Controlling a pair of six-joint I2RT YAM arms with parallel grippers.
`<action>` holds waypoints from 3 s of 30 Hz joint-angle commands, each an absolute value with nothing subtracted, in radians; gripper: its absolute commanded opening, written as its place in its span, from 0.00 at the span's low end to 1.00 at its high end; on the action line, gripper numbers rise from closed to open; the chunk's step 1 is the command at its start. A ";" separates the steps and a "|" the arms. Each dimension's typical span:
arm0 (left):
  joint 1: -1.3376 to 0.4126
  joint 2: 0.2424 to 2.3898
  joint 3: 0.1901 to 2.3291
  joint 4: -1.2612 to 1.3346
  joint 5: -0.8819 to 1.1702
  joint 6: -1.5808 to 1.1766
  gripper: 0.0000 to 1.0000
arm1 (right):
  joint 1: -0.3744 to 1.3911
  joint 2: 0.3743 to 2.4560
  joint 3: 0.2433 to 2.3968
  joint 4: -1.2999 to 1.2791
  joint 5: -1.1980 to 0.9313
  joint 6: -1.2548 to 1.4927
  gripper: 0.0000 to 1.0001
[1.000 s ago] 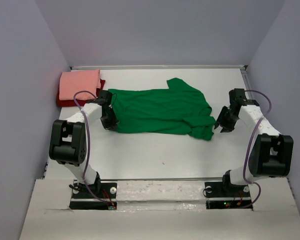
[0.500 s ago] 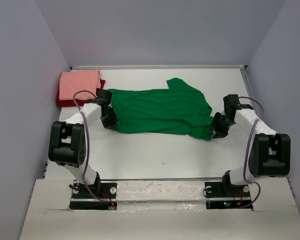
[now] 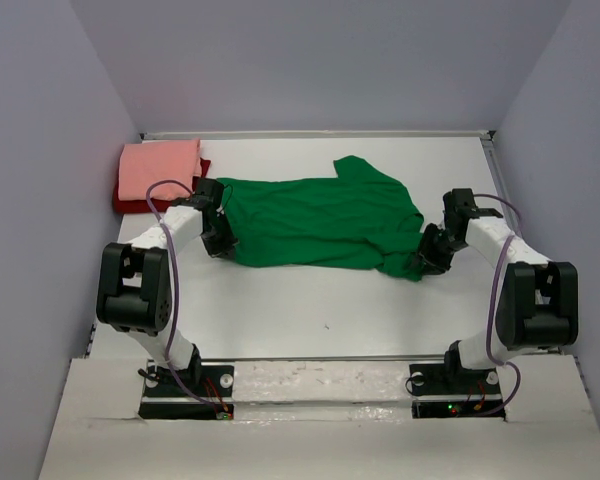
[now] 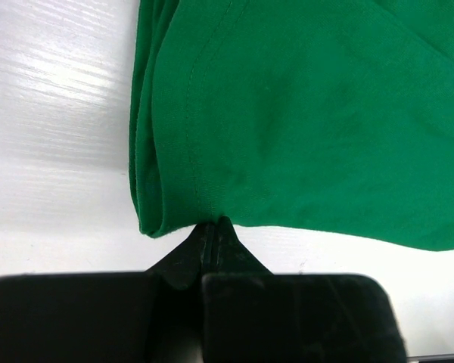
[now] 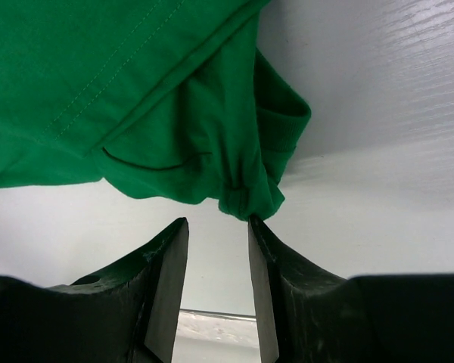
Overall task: Fold and stack the t-shirts
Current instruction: Fold the flattened tshirt in 1/3 of the way
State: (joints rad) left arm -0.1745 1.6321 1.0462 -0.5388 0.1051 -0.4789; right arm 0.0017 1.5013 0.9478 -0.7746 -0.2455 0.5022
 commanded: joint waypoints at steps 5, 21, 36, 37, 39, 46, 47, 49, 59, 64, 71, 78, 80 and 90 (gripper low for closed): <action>-0.173 1.598 1.081 -0.552 0.132 -0.462 0.00 | 0.012 1.491 1.017 -0.836 -0.151 0.520 0.44; -0.173 1.595 1.081 -0.545 0.152 -0.460 0.00 | 0.012 1.623 1.037 -0.835 -0.120 0.526 0.28; -0.166 1.482 1.009 -0.624 0.077 -0.528 0.00 | 0.012 1.499 1.014 -0.874 -0.018 0.750 0.00; -0.163 1.482 1.009 -0.624 0.069 -0.531 0.00 | 0.012 1.502 1.017 -0.888 -0.017 0.761 0.00; -0.150 1.463 1.011 -0.658 0.048 -0.535 0.00 | 0.012 1.493 1.022 -0.919 -0.014 0.790 0.00; -0.084 1.407 0.983 -0.718 -0.024 -0.522 0.00 | 0.002 1.480 1.061 -0.989 0.031 0.818 0.00; -0.074 1.404 0.976 -0.716 -0.028 -0.517 0.00 | -0.008 1.480 1.063 -0.995 0.032 0.812 0.00; -0.043 1.404 0.954 -0.715 -0.034 -0.508 0.00 | -0.052 1.483 1.066 -1.000 0.046 0.789 0.00; -0.031 1.457 0.937 -0.664 -0.005 -0.515 0.00 | -0.172 1.531 1.031 -0.979 0.055 0.698 0.00; -0.031 1.470 0.936 -0.655 -0.005 -0.512 0.00 | -0.172 1.517 1.002 -0.945 -0.055 0.643 0.00; -0.032 1.462 0.948 -0.678 -0.005 -0.508 0.00 | -0.172 1.462 0.982 -0.962 -0.120 0.638 0.00; -0.034 1.408 0.899 -0.693 0.014 -0.514 0.00 | -0.172 1.387 1.014 -1.002 -0.219 0.660 0.12; -0.034 1.372 0.865 -0.692 0.035 -0.526 0.10 | -0.172 1.362 1.022 -1.021 -0.227 0.660 0.38; -0.072 1.201 0.798 -0.776 0.045 -0.658 0.88 | -0.135 1.378 1.104 -1.063 -0.126 0.612 0.72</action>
State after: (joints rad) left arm -0.0494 1.2568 0.7887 -0.7040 0.0563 -0.5915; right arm -0.1612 1.3846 1.0363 -1.0241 -0.1867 0.6350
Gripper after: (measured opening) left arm 0.816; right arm 0.721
